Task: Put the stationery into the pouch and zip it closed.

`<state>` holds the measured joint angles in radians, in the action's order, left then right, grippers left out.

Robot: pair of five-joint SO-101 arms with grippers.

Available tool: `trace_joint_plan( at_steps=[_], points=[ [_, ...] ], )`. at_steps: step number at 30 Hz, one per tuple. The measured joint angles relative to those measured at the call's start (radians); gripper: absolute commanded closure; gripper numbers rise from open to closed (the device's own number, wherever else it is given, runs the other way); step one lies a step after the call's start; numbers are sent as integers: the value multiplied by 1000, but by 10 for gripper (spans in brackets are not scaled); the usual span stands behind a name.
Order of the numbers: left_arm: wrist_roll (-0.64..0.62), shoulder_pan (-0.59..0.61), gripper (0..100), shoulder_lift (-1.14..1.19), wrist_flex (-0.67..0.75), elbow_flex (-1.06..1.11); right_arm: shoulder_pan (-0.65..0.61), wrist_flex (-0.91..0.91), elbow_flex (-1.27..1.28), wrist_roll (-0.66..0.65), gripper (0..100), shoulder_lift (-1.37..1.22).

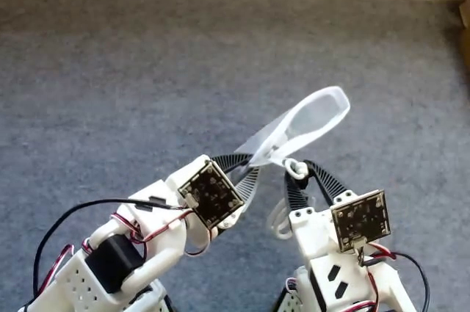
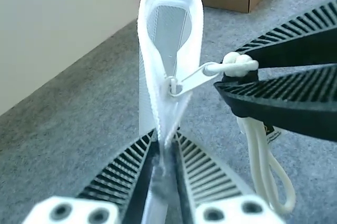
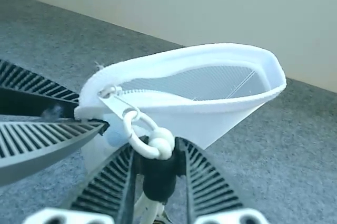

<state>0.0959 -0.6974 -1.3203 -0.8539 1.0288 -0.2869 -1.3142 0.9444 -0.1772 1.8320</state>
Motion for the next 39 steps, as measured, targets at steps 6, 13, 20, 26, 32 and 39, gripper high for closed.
trace_joint_plan(
  at_steps=[6,13,20,26,32,39],
  points=[
    [0,0,995,-2,-9,-2,54,38,0,0,993,0],
    [0,0,995,-2,-9,-2,75,77,2,0,993,0],
    [0,6,995,-2,-28,-3,75,130,3,23,993,-2],
    [0,6,995,-2,-31,-5,114,196,5,26,993,-11],
    [0,6,995,-2,-34,-15,183,265,6,25,994,-12],
    [2,6,995,-2,-35,-15,190,319,29,25,994,-12]
  ],
)
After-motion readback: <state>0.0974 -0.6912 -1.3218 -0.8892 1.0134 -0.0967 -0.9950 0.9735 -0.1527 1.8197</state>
